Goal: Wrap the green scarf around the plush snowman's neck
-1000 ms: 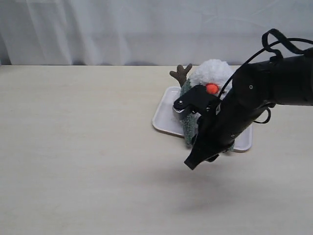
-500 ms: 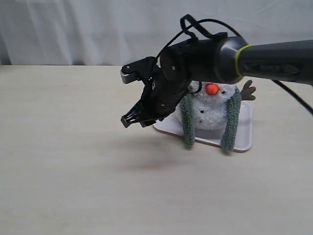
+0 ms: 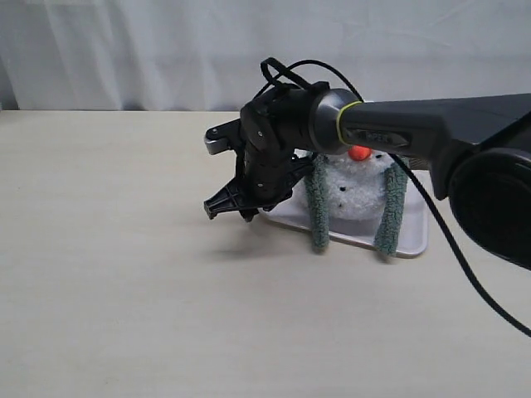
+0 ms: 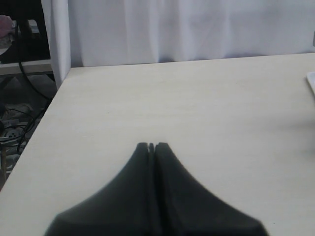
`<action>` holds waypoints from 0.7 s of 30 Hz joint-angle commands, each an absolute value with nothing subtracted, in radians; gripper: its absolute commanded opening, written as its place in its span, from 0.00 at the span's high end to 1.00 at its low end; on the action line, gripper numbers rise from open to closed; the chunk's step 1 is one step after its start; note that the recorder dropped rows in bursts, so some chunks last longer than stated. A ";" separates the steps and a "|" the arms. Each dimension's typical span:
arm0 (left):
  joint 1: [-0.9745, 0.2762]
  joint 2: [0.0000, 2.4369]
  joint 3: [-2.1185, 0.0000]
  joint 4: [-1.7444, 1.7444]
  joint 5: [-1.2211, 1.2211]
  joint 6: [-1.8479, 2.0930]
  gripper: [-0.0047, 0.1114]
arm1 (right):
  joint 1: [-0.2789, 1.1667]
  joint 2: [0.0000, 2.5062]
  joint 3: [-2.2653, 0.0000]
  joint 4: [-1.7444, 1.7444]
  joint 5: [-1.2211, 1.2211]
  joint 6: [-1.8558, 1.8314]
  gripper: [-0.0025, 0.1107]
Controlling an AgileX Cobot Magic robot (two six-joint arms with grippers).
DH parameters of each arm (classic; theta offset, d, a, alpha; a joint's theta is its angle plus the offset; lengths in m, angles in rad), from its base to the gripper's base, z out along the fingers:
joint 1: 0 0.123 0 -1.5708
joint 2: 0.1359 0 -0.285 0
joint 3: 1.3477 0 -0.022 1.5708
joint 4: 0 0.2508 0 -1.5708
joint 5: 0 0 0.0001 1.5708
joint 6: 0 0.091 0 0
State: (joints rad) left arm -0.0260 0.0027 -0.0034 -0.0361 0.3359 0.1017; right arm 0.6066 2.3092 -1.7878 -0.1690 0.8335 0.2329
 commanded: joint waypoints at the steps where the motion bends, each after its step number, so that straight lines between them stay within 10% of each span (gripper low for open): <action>1: -0.024 0.000 0.000 -0.038 0.323 0.101 0.96 | 0.607 2.329 -1.802 -0.214 0.833 0.278 0.64; 21: -0.024 0.000 0.000 -0.038 0.323 0.101 0.96 | 0.607 2.389 -1.802 -0.233 0.817 0.235 0.64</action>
